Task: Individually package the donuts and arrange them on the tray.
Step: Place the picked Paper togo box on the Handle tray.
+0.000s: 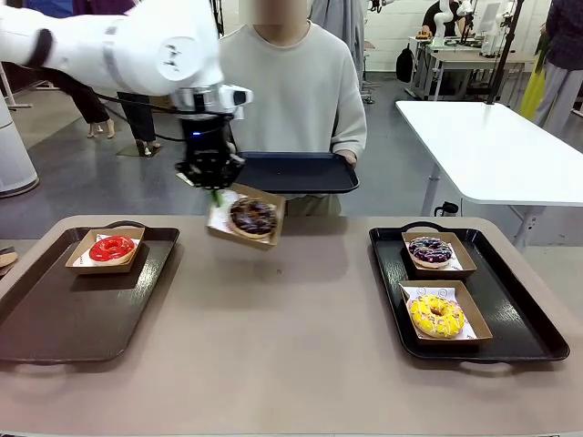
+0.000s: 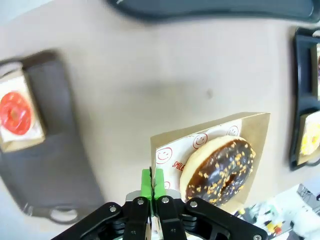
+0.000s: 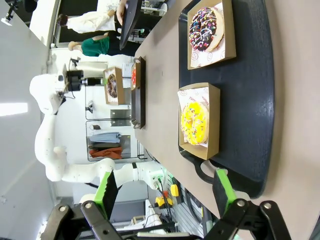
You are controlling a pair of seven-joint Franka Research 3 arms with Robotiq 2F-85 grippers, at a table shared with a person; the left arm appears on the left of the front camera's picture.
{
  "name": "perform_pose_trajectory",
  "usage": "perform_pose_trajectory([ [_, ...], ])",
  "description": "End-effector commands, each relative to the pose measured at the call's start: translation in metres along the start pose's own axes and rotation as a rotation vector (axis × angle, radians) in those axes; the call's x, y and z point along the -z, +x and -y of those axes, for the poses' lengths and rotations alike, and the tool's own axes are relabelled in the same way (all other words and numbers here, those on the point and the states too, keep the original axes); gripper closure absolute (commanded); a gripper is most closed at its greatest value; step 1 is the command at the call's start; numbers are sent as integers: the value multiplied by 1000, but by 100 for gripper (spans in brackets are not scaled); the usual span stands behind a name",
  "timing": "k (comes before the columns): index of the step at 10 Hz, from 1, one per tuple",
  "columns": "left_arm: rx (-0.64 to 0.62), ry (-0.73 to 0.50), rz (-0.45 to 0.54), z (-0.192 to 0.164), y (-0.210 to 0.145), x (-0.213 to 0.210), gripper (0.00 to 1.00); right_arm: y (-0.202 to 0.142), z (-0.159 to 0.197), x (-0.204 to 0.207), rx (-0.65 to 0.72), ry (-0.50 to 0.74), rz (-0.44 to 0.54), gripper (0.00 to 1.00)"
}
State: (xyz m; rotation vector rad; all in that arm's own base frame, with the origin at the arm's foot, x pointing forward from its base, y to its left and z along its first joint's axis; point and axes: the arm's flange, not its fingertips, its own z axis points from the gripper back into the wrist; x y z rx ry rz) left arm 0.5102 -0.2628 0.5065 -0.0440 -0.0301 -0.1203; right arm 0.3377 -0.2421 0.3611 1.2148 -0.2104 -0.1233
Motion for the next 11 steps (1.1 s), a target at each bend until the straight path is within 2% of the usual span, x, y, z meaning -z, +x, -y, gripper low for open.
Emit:
perform_pose_trajectory([
  [1,29,22,-12,-56,-57,-10,99,1,1,-2,-10,8,-14,0],
  [2,17,26,-6,-77,-83,-10,99,1,1,-2,-10,8,-14,0],
  [5,-56,54,-23,-154,-128,12,99,1,1,-2,-10,8,-14,0],
  [8,-185,28,-87,-222,-139,55,99,1,1,-2,-10,8,-14,0],
  [11,-206,72,-126,-250,-139,85,99,1,1,-2,-10,8,-14,0],
])
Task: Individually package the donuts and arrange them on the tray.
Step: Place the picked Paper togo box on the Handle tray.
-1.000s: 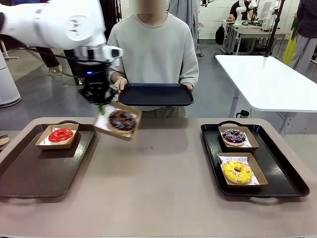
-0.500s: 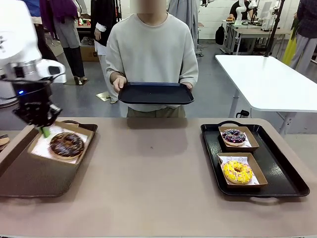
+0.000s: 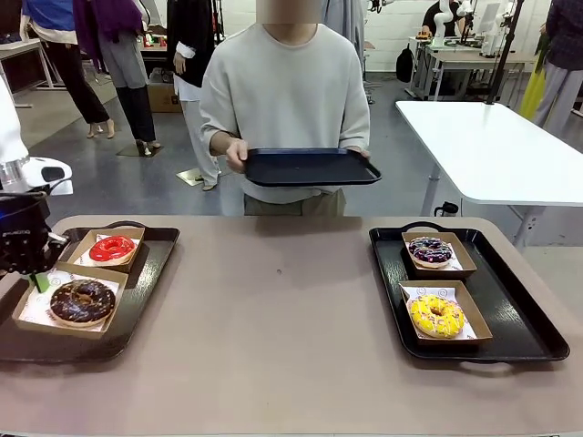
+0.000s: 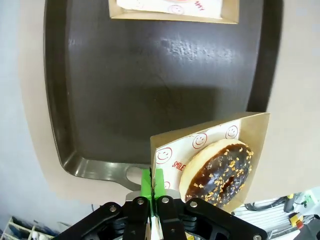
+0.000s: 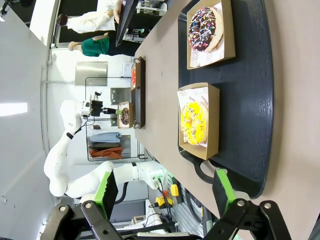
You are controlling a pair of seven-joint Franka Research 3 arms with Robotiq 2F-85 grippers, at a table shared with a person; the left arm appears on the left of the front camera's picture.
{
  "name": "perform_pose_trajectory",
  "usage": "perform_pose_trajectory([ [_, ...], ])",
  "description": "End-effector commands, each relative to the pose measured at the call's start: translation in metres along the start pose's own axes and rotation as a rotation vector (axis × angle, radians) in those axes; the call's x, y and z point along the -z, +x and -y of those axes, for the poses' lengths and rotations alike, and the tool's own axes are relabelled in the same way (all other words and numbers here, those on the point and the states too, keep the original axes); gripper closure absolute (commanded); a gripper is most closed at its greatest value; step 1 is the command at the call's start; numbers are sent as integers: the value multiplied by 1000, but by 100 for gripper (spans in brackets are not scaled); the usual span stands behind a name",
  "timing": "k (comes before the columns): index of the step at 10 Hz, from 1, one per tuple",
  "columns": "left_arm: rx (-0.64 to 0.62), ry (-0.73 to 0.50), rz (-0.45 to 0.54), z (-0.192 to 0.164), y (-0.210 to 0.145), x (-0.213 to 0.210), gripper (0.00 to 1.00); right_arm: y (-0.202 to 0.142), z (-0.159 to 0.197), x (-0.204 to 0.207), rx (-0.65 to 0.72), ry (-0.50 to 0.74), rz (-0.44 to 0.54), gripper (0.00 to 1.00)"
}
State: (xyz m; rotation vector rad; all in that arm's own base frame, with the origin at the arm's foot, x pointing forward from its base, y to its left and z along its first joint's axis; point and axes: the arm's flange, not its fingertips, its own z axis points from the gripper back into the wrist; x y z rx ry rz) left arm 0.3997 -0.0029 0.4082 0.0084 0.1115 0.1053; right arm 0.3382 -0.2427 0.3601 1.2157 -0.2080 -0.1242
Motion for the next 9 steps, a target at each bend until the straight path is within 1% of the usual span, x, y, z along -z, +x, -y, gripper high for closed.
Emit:
perform_pose_trajectory([
  [1,43,23,44,3,6,3,99,0,-1,-2,-12,7,-13,0],
  [2,63,24,66,11,12,2,99,0,-1,-2,-12,7,-13,0],
  [3,6,9,6,0,4,5,99,0,-1,-2,-12,7,-13,0],
  [9,6,9,6,0,4,5,99,0,-1,-2,-12,7,-13,0],
])
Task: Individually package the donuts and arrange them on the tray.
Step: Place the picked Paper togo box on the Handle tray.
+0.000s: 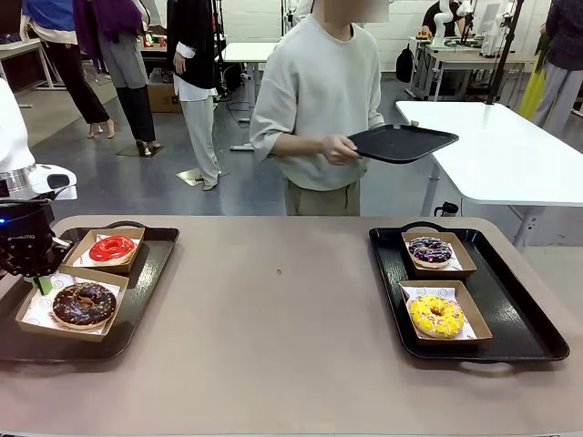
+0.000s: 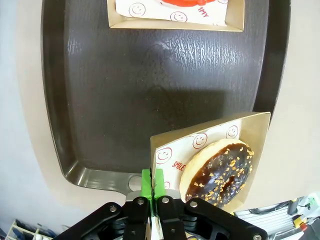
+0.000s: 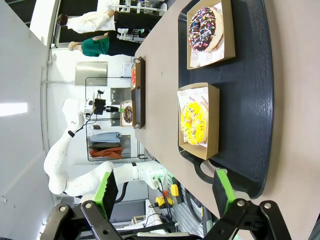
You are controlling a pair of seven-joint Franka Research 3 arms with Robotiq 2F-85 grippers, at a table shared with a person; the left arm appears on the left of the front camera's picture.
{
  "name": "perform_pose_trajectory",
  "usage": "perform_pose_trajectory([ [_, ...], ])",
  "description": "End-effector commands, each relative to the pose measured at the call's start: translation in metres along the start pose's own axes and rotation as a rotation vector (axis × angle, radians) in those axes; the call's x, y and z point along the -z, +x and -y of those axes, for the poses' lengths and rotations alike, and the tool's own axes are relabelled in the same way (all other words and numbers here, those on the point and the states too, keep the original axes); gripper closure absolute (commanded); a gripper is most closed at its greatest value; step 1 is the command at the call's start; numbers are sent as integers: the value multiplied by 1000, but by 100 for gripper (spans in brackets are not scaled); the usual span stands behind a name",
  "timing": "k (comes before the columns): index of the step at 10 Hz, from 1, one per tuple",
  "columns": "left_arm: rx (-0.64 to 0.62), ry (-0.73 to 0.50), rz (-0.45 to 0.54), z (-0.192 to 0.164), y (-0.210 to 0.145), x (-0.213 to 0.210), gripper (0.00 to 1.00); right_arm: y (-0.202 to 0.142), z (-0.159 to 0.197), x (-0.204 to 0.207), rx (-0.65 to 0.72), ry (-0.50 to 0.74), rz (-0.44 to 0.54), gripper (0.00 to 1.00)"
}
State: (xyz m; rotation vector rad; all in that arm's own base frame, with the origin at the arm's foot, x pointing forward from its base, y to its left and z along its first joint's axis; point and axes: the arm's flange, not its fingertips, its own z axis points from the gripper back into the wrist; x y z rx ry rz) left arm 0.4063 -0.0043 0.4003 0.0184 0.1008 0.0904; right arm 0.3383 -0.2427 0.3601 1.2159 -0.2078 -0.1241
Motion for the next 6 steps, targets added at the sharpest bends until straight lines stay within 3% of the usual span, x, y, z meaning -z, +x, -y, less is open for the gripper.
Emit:
perform_pose_trajectory([
  [1,0,0,0,0,0,0,99,0,-1,-2,-12,7,-12,0],
  [6,72,24,32,1,35,21,99,0,-1,-2,-12,7,-12,0],
])
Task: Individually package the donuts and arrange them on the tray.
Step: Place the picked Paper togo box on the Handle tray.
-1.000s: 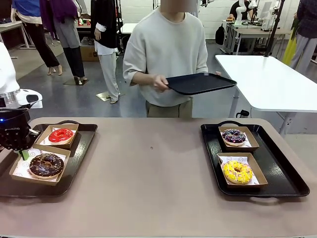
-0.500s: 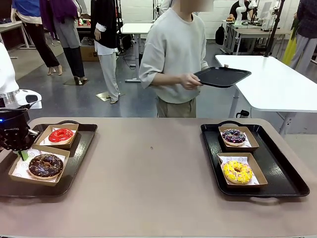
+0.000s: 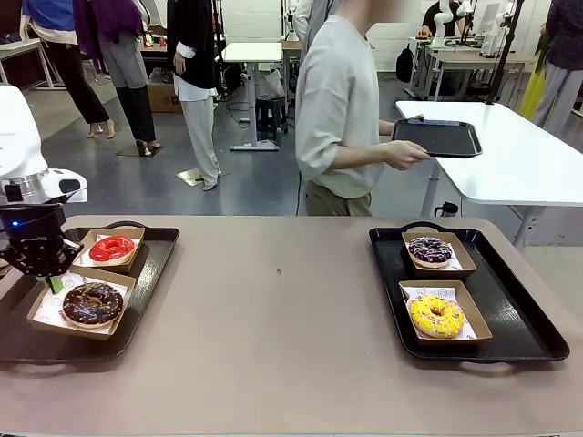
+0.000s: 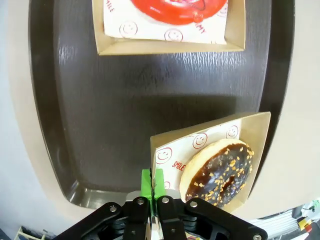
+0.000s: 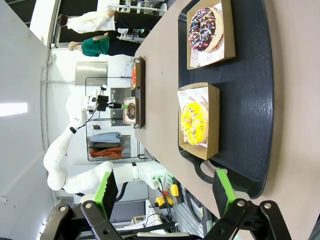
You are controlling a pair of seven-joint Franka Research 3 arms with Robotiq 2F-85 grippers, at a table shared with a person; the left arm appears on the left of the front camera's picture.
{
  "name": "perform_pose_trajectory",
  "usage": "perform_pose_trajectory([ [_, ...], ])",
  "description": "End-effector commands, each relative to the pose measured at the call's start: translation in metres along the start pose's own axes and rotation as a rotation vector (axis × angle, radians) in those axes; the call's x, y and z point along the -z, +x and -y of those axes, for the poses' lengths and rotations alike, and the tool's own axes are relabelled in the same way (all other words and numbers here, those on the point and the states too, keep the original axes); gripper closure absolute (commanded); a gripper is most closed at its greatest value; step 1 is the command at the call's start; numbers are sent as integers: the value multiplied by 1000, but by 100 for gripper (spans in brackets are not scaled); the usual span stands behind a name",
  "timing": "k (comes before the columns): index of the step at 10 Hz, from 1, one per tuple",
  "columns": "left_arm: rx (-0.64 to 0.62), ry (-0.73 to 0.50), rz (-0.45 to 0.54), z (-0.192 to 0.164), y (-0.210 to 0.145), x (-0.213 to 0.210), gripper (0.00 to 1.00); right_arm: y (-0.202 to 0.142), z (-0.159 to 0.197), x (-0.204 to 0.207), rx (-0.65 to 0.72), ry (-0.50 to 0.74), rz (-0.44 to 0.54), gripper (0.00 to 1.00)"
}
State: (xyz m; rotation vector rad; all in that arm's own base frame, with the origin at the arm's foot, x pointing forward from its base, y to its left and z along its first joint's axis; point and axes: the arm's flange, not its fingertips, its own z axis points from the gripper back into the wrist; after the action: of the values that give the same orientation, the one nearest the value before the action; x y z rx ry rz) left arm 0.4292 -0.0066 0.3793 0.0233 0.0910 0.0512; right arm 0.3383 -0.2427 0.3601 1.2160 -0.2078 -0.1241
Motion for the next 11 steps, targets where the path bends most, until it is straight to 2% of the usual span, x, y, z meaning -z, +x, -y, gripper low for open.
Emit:
perform_pose_trajectory([
  [1,41,22,34,-4,15,7,99,0,-1,-2,-12,7,-12,0],
  [4,65,7,44,-4,22,18,99,0,-1,-2,-12,7,-12,0],
  [5,69,-3,46,-4,23,18,43,0,-1,-2,-12,7,-12,0],
  [6,77,-6,45,-4,21,17,39,0,-1,-2,-12,7,-12,0],
  [7,78,-3,47,-5,21,13,0,0,-1,-2,-12,7,-12,0],
  [9,75,0,49,-7,18,8,0,0,-1,-2,-12,7,-12,0],
  [10,76,2,48,-7,18,7,18,0,-1,-2,-12,7,-12,0],
  [11,75,1,45,-7,17,7,8,0,-1,-2,-12,7,-12,0],
])
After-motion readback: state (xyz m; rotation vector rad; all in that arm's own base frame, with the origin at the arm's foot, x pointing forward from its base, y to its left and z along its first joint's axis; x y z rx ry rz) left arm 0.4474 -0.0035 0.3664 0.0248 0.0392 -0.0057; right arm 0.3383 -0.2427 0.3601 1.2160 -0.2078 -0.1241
